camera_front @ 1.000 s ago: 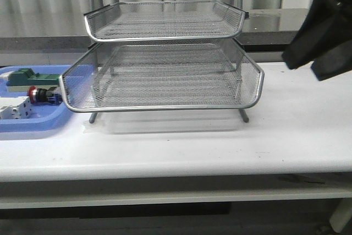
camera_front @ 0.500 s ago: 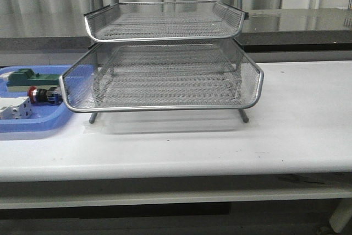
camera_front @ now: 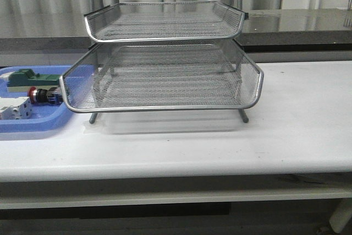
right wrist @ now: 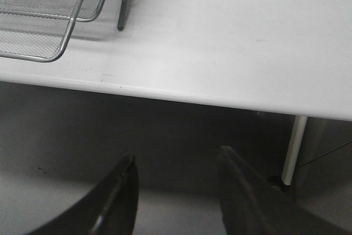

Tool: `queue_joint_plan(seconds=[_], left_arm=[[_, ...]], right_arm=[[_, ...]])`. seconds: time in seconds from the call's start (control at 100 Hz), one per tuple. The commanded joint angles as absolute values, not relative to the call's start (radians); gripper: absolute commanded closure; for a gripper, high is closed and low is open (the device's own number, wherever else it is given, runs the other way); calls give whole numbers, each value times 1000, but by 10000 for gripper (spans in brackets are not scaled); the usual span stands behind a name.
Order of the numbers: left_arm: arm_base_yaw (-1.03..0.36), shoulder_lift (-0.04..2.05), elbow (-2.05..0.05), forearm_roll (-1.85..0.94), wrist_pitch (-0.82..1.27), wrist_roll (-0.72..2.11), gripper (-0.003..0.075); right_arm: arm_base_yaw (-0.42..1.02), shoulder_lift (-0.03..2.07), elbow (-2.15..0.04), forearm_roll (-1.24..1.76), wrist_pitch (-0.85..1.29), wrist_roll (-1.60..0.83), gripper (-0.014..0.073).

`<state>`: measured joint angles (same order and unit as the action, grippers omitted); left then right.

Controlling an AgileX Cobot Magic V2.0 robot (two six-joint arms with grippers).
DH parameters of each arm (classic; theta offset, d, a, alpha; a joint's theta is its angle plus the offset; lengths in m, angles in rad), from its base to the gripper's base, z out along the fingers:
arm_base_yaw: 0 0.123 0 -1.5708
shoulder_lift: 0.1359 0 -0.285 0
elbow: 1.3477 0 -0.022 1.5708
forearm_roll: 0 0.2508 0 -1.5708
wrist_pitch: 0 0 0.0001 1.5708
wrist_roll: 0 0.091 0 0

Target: Place button on rack with both arms

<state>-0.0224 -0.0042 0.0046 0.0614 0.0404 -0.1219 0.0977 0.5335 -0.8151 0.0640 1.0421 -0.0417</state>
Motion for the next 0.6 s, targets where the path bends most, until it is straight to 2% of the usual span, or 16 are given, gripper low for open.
queue_joint_plan(seconds=[0.0,0.15,0.29,0.59], left_arm=[[-22,-36,36,54,-42,-132,741],[-22,-36,36,54,-42,-132,741],[-22,-36,36,54,-42,-132,741],[-22,-36,36,54,-42,-132,741]], right_arm=[[94,534,-839,52,1002,-40,312],[94,534,-839,52,1016,-40,460],[94,534,-839,52,1023,-40,668],[94,534,-839,52,1038,-40,660]])
